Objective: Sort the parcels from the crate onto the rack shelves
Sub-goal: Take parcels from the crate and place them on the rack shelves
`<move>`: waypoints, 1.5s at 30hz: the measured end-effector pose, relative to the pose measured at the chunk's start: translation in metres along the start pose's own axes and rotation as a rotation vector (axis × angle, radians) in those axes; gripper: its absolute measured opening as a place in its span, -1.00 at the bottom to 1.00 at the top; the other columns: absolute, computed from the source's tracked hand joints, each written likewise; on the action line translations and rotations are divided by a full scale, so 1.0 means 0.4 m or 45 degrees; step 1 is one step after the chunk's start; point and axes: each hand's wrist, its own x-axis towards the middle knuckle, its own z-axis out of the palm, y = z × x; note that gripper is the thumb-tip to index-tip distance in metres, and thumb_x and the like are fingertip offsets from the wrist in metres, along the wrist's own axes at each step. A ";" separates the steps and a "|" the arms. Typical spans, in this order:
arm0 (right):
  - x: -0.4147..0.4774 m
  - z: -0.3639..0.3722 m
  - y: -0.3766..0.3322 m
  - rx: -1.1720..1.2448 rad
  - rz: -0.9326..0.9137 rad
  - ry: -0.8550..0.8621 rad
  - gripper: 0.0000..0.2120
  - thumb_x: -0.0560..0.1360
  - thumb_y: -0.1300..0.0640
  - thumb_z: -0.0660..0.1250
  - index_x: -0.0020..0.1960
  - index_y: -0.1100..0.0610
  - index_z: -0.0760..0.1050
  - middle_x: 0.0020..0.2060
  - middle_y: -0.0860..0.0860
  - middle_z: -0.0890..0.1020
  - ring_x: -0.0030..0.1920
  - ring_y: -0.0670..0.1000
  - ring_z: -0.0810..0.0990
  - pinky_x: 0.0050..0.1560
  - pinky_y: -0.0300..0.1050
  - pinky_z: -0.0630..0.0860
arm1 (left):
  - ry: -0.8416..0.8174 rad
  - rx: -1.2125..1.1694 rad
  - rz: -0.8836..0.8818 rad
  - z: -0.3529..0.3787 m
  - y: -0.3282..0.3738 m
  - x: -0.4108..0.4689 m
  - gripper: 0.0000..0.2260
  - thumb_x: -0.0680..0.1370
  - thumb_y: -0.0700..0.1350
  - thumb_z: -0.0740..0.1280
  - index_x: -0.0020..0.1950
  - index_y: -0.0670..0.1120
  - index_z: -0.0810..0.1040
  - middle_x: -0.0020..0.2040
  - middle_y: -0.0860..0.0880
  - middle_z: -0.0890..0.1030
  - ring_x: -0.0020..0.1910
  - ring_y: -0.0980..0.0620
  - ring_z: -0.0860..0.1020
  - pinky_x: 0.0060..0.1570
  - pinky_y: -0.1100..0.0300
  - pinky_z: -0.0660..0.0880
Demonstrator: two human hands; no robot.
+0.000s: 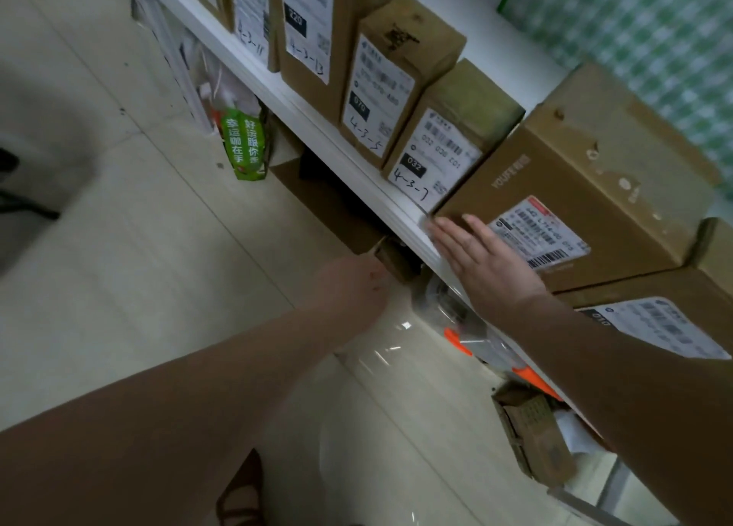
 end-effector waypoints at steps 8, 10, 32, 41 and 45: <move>0.079 -0.036 0.053 0.029 0.026 -0.035 -0.26 0.64 -0.09 -0.15 0.45 0.45 -0.42 0.43 0.41 -0.40 0.41 0.37 -0.46 0.24 0.36 -0.57 | 0.049 -0.145 -0.015 -0.092 -0.065 0.028 -0.76 0.55 -0.15 0.27 0.21 -0.07 0.51 0.11 -0.07 0.56 0.10 -0.05 0.52 0.06 0.18 0.43; 0.079 -0.038 0.063 0.094 -0.015 -0.108 -0.27 0.64 -0.06 -0.15 0.45 0.45 -0.43 0.39 0.45 -0.44 0.34 0.42 -0.50 0.14 0.40 -0.66 | 0.076 -0.150 -0.022 -0.117 -0.082 0.032 -0.76 0.55 -0.14 0.27 0.21 -0.06 0.51 0.10 -0.07 0.56 0.10 -0.04 0.51 0.02 0.21 0.40; 0.368 -0.216 0.155 -0.155 -0.076 0.221 -0.28 0.63 -0.08 -0.23 0.44 0.48 -0.40 0.41 0.45 -0.37 0.48 0.35 -0.37 0.46 0.27 -0.32 | 0.168 -0.174 -0.168 -0.277 -0.191 0.071 -0.63 0.59 -0.12 0.21 0.41 0.00 0.40 0.33 0.00 0.49 0.31 0.03 0.43 0.22 0.22 0.34; 0.397 -0.209 0.190 -0.240 -0.196 0.204 -0.25 0.64 -0.08 -0.08 0.47 0.46 -0.33 0.41 0.45 -0.35 0.50 0.35 -0.31 0.43 0.26 -0.34 | 0.226 -0.246 -0.218 -0.330 -0.155 0.118 -0.65 0.61 -0.11 0.16 0.41 -0.04 0.39 0.33 -0.02 0.50 0.30 0.02 0.43 0.19 0.27 0.33; 0.395 -0.216 0.203 -0.302 -0.259 0.164 -0.25 0.65 -0.09 -0.12 0.46 0.47 -0.36 0.45 0.42 -0.34 0.49 0.35 -0.34 0.48 0.22 -0.31 | 0.274 -0.320 -0.278 -0.363 -0.148 0.127 -0.64 0.61 -0.09 0.18 0.41 -0.03 0.39 0.31 -0.02 0.50 0.27 0.01 0.46 0.19 0.25 0.35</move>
